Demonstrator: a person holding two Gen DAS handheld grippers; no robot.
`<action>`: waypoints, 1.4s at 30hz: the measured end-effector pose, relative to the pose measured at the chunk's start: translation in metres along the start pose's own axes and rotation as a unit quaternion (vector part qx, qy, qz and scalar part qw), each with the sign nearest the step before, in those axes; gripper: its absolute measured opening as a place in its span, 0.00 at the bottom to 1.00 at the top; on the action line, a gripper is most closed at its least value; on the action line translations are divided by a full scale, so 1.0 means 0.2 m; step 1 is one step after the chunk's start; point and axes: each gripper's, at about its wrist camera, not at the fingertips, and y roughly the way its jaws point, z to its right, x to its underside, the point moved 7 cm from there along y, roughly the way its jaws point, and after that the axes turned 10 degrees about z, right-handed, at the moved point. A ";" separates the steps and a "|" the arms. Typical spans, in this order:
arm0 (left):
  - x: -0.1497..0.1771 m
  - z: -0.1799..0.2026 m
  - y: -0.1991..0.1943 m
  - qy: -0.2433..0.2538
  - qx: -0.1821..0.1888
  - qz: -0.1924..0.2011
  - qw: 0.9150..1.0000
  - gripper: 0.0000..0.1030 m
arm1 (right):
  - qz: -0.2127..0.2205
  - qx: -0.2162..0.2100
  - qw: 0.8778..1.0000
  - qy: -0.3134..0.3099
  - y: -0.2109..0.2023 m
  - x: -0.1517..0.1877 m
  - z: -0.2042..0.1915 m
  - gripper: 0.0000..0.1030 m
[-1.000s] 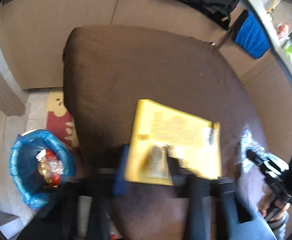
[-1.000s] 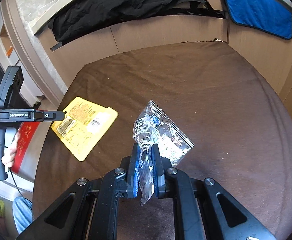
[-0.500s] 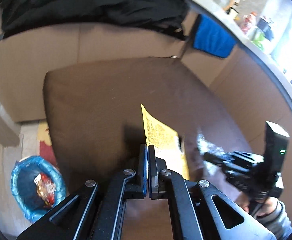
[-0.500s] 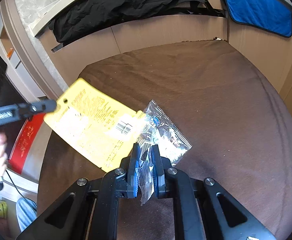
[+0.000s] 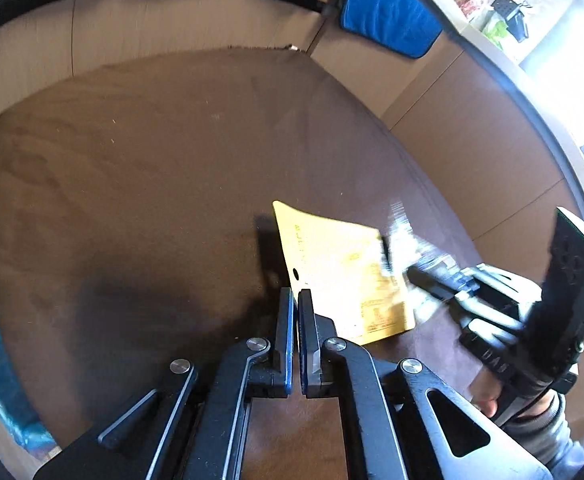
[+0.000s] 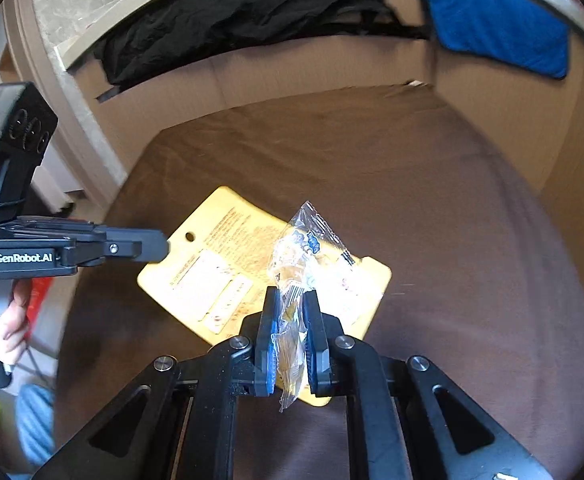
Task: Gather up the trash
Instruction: 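Carry the yellow card and blister pack with both tools toward the blue bin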
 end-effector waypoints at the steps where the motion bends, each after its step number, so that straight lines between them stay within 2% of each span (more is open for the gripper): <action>1: 0.00 0.00 0.02 -0.001 -0.001 -0.004 1.000 0.03 | 0.005 0.017 1.000 -0.005 -0.02 0.00 0.03 0.10; 2: 0.01 0.01 0.03 0.000 -0.003 -0.006 1.000 0.03 | 0.009 0.041 0.999 -0.011 -0.05 0.01 0.09 0.10; 5: 0.03 0.00 0.07 -0.004 0.000 -0.012 1.000 0.06 | -0.002 0.069 0.998 -0.001 -0.08 0.06 0.22 0.10; 6: 0.03 0.00 0.09 -0.009 0.006 -0.013 1.000 0.08 | -0.006 0.064 0.998 0.013 -0.08 0.09 0.25 0.10; 8: 0.04 0.00 0.10 -0.022 0.018 -0.015 0.999 0.24 | -0.011 0.049 0.998 0.034 -0.08 0.13 0.29 0.10; 10: 0.06 -0.01 0.12 -0.046 0.041 -0.021 0.998 0.33 | -0.014 0.039 0.998 0.037 -0.07 0.16 0.29 0.10; 12: 0.06 0.00 0.13 -0.062 0.056 -0.016 0.996 0.34 | -0.011 0.040 0.999 0.031 -0.07 0.18 0.28 0.11; 18: 0.04 0.04 0.17 -0.104 0.077 -0.009 0.992 0.33 | -0.003 0.015 0.998 0.057 -0.07 0.19 0.30 0.11; 21: 0.02 0.06 0.19 -0.102 0.079 -0.008 0.992 0.33 | 0.001 0.003 0.998 0.070 -0.08 0.19 0.31 0.10; 22: 0.01 0.06 0.20 -0.101 0.078 -0.007 0.992 0.30 | 0.002 0.002 0.997 0.071 -0.08 0.19 0.31 0.10; 24: 0.02 0.08 0.20 -0.104 0.086 -0.015 0.991 0.09 | 0.004 0.000 0.997 0.074 -0.08 0.19 0.31 0.10; 25: 0.03 0.08 0.21 -0.109 0.092 -0.019 0.990 0.05 | 0.004 -0.002 0.997 0.076 -0.08 0.19 0.32 0.10; 26: 0.03 0.10 0.22 -0.107 0.087 -0.022 0.990 0.05 | 0.002 -0.003 0.997 0.077 -0.08 0.20 0.31 0.10; 28: 0.04 0.11 0.23 -0.078 0.052 -0.018 0.995 0.04 | 0.002 -0.002 0.997 0.074 -0.07 0.19 0.31 0.10; 33: 0.01 0.16 0.13 -0.003 -0.014 0.019 1.000 0.00 | 0.000 0.008 0.998 0.068 -0.07 0.18 0.30 0.10; 36: 0.00 0.17 -0.02 0.040 -0.050 0.045 0.997 0.00 | -0.003 0.014 0.999 0.050 -0.09 0.15 0.24 0.10; 39: -0.02 0.13 -0.23 0.057 -0.083 0.072 0.992 0.00 | 0.013 0.013 0.999 0.039 -0.13 0.06 0.14 0.10; 42: -0.04 0.03 -0.55 0.070 -0.137 0.112 0.982 0.00 | 0.036 -0.011 0.999 0.032 -0.19 -0.08 -0.03 0.09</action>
